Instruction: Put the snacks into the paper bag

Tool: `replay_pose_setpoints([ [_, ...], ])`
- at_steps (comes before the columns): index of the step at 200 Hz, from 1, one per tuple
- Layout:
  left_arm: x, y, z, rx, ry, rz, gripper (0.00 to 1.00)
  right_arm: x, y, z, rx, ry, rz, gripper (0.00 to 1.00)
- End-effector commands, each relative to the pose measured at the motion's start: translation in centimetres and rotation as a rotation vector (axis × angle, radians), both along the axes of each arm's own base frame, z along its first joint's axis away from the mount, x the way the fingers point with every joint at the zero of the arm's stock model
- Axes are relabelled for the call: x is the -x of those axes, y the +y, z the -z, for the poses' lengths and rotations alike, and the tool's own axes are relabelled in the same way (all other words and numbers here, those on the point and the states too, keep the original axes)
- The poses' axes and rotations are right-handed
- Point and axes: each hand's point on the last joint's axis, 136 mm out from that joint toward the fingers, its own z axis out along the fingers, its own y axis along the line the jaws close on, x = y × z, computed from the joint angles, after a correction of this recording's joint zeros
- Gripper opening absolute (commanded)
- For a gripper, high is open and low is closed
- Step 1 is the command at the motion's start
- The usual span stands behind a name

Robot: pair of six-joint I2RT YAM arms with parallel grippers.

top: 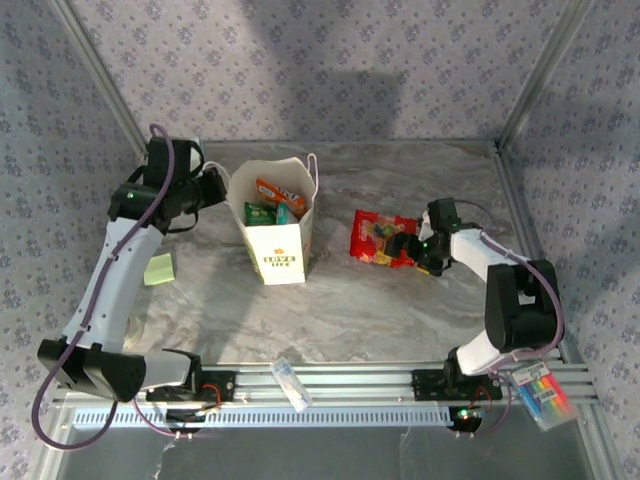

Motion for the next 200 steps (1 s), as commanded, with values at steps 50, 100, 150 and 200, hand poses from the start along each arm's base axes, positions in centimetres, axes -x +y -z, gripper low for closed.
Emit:
replay_pose_setpoints([
  [50, -1.3, -1.4, -0.6, -0.019, 0.013, 0.039, 0.1, -2.7, 2.1, 0.3, -0.083, -0.045, -0.046, 1.0],
  [100, -1.2, -1.0, -0.3, -0.054, 0.019, 0.022, 0.1, -4.0, 3.5, 0.6, -0.103, -0.05, -0.079, 1.0],
  [150, -1.0, -0.9, 0.1, -0.053, 0.027, 0.024, 0.1, -5.0, 3.8, 1.1, -0.048, -0.028, -0.052, 0.87],
  [200, -0.6, -0.8, 0.1, -0.059, 0.024, 0.026, 0.09, -5.3, 4.8, 0.7, -0.046, -0.033, -0.079, 0.6],
])
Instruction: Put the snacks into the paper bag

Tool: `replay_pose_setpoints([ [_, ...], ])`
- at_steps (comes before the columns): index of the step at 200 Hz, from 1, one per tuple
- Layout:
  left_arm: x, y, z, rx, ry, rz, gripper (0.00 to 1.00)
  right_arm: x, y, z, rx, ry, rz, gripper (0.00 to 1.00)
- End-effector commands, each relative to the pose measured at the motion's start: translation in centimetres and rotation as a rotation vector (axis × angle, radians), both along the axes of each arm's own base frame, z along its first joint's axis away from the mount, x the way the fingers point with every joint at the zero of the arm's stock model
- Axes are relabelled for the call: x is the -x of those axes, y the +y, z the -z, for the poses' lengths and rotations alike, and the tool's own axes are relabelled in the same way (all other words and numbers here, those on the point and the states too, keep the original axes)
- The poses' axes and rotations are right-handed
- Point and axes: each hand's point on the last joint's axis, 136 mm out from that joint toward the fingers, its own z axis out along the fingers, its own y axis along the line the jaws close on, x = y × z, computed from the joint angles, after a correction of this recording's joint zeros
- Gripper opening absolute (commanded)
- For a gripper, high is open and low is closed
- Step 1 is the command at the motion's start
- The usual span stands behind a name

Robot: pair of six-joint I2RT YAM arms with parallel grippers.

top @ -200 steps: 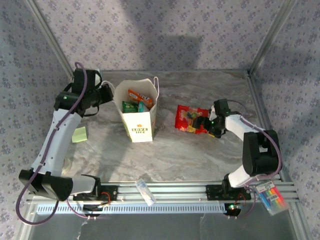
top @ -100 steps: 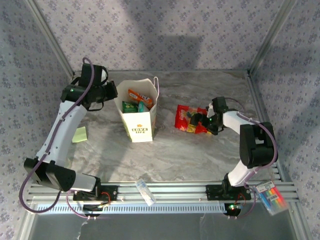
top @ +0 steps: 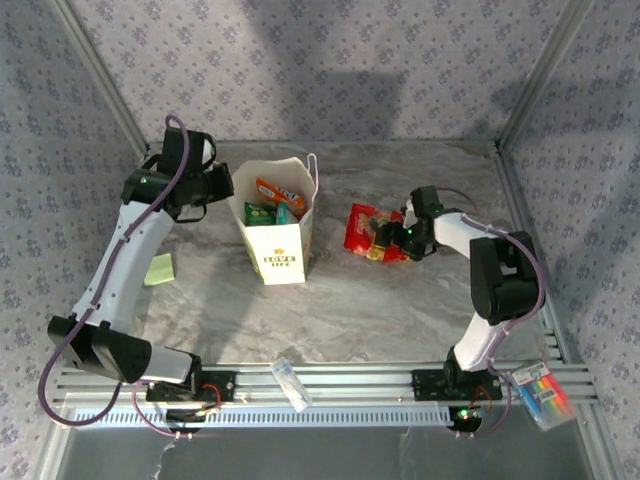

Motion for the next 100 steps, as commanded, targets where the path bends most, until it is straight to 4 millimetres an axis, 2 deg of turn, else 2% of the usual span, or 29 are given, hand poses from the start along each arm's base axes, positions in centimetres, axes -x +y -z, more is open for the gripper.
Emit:
replay_pose_setpoints([
  [1, 0.8, 0.4, -0.9, -0.016, -0.024, 0.006, 0.09, -1.1, 0.9, -0.1, -0.008, -0.026, -0.021, 0.59],
  [20, 0.9, 0.4, -0.9, -0.016, -0.024, 0.006, 0.09, -0.9, 0.7, -0.1, 0.003, -0.021, -0.028, 0.4],
  [39, 1.0, 0.4, -0.9, -0.016, -0.026, 0.006, 0.09, -0.7, 0.5, -0.3, 0.023, -0.018, -0.035, 0.29],
  [66, 1.1, 0.5, -1.0, -0.015, -0.029, 0.004, 0.1, -0.5, -0.1, -0.8, 0.042, -0.022, -0.037, 0.23],
  [100, 1.2, 0.5, -1.3, -0.01, -0.04, 0.002, 0.09, -0.7, -0.4, -2.5, 0.062, -0.061, -0.05, 0.19],
])
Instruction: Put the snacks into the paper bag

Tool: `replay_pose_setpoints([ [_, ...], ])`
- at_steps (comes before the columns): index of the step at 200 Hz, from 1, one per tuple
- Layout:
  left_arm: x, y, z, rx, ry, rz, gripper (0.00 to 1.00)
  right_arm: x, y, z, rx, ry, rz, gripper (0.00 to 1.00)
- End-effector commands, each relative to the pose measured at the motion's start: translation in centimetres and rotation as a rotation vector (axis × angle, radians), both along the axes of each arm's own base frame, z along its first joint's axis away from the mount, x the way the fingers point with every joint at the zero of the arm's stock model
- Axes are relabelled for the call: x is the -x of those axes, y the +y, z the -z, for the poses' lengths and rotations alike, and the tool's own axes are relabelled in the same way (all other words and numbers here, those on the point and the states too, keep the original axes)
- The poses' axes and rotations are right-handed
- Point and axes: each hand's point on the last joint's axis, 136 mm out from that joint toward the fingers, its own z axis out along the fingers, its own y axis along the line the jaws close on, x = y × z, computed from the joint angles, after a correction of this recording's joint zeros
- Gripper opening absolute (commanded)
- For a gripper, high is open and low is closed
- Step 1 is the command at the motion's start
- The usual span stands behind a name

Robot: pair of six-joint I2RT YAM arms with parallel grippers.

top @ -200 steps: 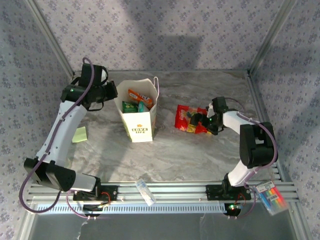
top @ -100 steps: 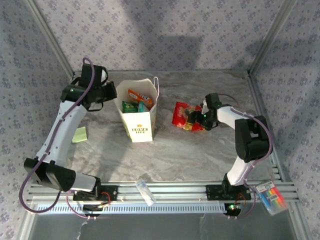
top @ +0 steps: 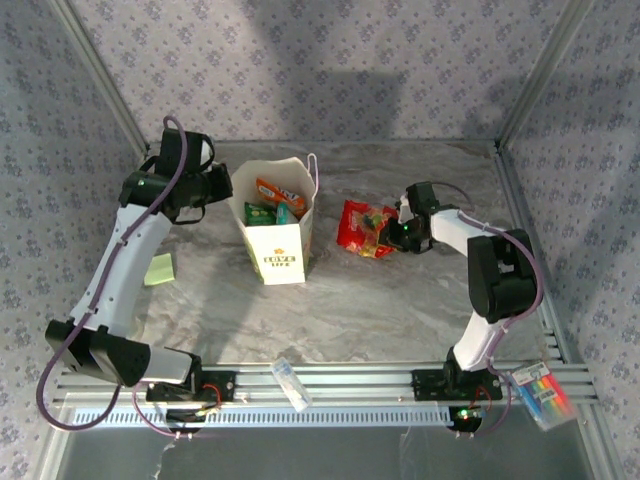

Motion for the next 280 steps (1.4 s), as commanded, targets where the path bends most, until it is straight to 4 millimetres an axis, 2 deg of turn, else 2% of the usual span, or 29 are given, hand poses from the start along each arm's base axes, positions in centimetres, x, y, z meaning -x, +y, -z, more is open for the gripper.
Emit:
replay_pose_setpoints([
  [1, 0.9, 0.4, -1.0, -0.01, -0.028, -0.001, 0.09, 0.2, -1.1, -1.6, 0.058, -0.025, -0.003, 0.19],
  [47, 1.2, 0.5, -1.4, -0.003, -0.051, -0.003, 0.09, 0.1, -1.9, -4.6, 0.105, -0.101, 0.002, 0.07],
  [74, 1.5, 0.7, -1.7, 0.001, -0.063, -0.008, 0.1, 0.4, -1.6, -6.0, 0.128, -0.137, -0.028, 0.0],
  [102, 1.6, 0.7, -1.9, 0.005, -0.072, -0.011, 0.1, 0.9, -0.8, -8.4, 0.174, -0.213, -0.077, 0.0],
  [136, 1.7, 0.7, -2.0, 0.008, -0.078, -0.013, 0.09, 1.4, -0.4, -12.2, 0.212, -0.307, -0.1, 0.0],
  [147, 1.6, 0.7, -2.1, 0.012, -0.081, -0.013, 0.09, 1.3, -0.4, -14.1, 0.212, -0.358, -0.092, 0.0],
  [156, 1.5, 0.6, -2.1, 0.017, -0.082, -0.013, 0.1, 2.1, -0.7, -14.4, 0.223, -0.352, -0.092, 0.0],
  [158, 1.6, 0.6, -2.1, 0.018, -0.082, -0.012, 0.09, 1.8, -0.6, -15.6, 0.218, -0.379, -0.087, 0.0],
  [162, 1.5, 0.6, -2.1, 0.02, -0.084, -0.012, 0.1, 1.7, -0.6, -16.4, 0.217, -0.398, -0.082, 0.0],
  [197, 1.5, 0.5, -2.0, 0.027, -0.084, -0.011, 0.09, 2.6, -1.3, -20.8, 0.212, -0.504, -0.035, 0.0],
  [280, 1.8, 0.5, -2.5, 0.032, -0.103, -0.006, 0.09, 5.7, -0.9, -28.6, 0.151, -0.713, -0.011, 0.0],
])
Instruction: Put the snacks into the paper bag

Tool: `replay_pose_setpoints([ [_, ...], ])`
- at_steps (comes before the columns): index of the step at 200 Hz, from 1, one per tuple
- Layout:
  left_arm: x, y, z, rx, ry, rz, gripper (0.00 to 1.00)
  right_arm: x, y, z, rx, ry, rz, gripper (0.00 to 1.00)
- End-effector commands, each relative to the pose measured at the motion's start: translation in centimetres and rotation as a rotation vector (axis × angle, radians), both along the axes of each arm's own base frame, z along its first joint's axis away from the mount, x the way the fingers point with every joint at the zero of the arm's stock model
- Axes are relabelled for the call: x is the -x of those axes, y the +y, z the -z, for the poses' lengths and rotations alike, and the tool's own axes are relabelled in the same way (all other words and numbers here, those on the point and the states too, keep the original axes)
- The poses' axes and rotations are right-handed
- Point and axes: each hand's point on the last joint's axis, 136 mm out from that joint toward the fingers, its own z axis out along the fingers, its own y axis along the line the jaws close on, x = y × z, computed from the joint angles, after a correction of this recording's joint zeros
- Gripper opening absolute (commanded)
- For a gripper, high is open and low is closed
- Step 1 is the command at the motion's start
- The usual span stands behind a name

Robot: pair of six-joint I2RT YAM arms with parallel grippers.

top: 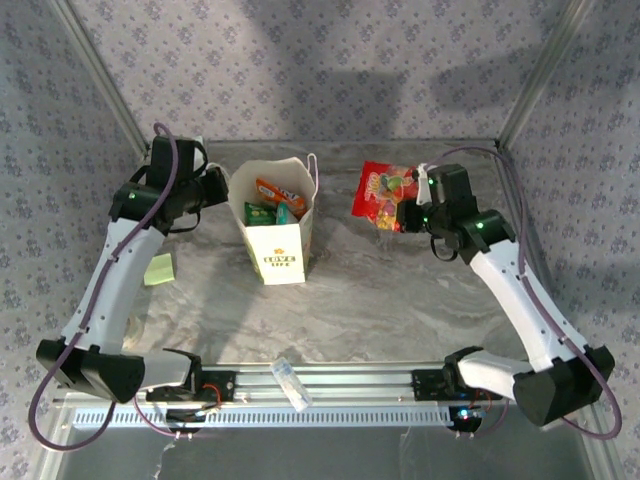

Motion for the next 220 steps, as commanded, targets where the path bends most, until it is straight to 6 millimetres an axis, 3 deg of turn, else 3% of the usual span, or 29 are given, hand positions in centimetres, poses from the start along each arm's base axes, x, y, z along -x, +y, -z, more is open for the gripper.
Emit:
replay_pose_setpoints([
  [1, 0.4, 0.0, -1.2, 0.018, -0.041, 0.0, 0.1, 0.2, 0.1, -6.3, -0.058, -0.174, 0.017, 0.0],
  [148, 0.9, 0.1, -2.0, 0.027, -0.077, 0.002, 0.09, 6.2, 4.8, -20.4, -0.185, -0.521, -0.236, 0.0],
  [220, 1.3, 0.5, -2.0, 0.012, -0.079, 0.002, 0.09, 7.0, 9.9, -22.6, -0.252, -0.526, -0.463, 0.0],
])
